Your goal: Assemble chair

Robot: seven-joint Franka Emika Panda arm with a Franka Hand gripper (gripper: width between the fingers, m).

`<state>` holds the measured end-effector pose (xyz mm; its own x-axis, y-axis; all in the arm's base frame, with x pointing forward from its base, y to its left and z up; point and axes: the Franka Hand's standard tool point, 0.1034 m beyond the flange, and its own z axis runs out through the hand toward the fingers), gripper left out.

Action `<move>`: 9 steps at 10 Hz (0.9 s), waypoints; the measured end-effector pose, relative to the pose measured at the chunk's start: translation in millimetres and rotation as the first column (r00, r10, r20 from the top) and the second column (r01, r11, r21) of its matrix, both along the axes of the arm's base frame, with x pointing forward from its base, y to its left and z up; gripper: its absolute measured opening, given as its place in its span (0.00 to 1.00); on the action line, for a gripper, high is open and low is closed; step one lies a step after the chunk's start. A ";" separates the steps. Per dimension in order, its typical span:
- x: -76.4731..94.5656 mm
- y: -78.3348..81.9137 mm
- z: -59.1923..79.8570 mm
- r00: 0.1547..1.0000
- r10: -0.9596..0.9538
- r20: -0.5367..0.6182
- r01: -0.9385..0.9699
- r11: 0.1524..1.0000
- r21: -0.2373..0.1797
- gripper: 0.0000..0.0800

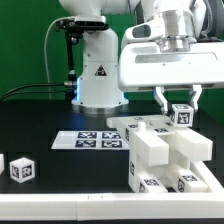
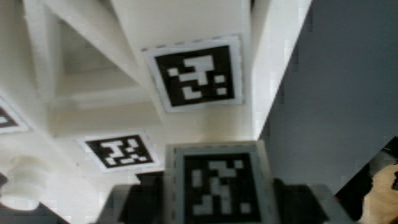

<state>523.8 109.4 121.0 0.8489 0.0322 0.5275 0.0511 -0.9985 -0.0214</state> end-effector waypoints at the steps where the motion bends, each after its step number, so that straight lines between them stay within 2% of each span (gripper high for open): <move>1: -0.4 0.1 -0.6 1.000 0.000 -0.003 0.000 1.000 0.000 0.45; 2: -0.4 0.1 -0.7 1.000 0.000 -0.003 0.000 1.000 0.000 0.64; 3: -0.5 0.0 -0.8 1.000 0.000 -0.003 0.000 1.000 0.000 0.64; 4: -0.5 0.0 -0.9 1.000 0.000 -0.003 0.000 1.000 0.000 0.78; 9: -0.7 0.0 -1.2 1.000 0.000 -0.004 0.000 1.000 0.000 0.81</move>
Offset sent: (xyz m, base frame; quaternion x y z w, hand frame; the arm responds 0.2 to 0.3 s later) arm 0.0000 0.0000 0.0000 0.0000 0.0000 0.0000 1.0000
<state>523.1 109.4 119.8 0.8510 0.0325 0.5242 0.0513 -0.9985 -0.0215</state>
